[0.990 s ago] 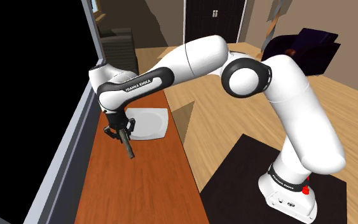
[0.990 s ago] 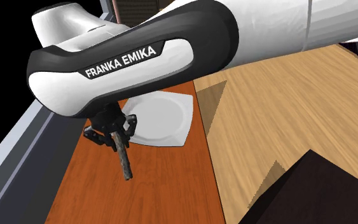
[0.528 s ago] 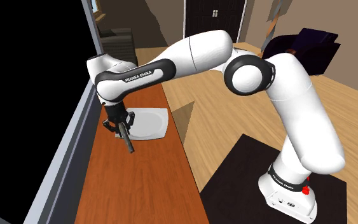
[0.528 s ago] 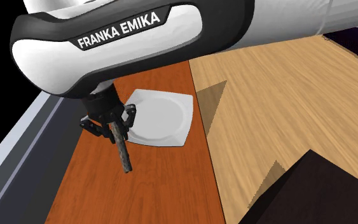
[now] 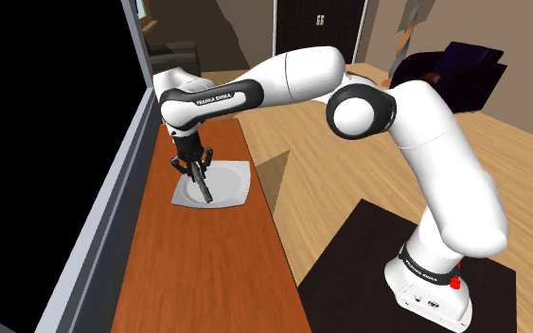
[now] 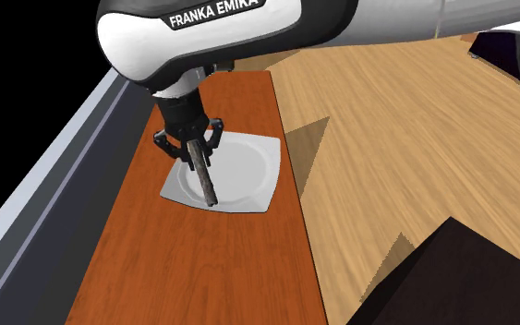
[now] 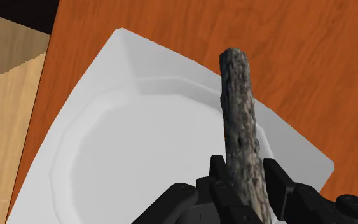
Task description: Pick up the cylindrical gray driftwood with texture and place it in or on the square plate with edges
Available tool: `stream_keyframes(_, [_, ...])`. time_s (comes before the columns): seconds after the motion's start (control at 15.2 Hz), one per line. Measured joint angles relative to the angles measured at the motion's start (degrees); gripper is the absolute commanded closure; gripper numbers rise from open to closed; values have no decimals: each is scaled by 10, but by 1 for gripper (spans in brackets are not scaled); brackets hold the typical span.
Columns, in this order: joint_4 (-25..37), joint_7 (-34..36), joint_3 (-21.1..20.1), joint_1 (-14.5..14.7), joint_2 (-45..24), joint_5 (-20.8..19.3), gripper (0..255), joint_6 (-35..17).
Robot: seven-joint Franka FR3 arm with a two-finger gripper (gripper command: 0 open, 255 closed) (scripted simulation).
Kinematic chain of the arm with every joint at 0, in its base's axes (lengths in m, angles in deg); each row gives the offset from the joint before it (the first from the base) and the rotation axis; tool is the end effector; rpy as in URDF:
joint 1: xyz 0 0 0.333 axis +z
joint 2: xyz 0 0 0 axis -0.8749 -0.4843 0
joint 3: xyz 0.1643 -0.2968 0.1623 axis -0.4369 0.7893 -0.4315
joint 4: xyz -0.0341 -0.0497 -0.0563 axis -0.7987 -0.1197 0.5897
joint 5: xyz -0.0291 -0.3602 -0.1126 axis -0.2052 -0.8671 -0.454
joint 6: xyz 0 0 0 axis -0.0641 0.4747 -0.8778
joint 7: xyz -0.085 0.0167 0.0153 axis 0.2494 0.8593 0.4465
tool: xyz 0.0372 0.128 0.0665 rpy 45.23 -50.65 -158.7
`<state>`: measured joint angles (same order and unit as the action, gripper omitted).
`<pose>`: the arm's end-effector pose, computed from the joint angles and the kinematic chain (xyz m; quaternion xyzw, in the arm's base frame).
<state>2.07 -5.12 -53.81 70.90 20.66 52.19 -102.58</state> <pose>0.7253 0.2347 0.3585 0.9791 -0.1913 -0.0676 0.0122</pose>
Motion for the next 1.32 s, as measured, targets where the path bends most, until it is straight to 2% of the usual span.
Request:
stream_keyframes(0.26, [11,-40,9,-33,-7,0,255,6])
stream_keyframes(0.46, [64,-71,17,-51,-39,-3,255,25])
stream_keyframes(0.66, [73,-76,19,-53,-55,-4,255,19])
stream_keyframes(1.32, [36,-75,21,-55,-77,-7,255,-39])
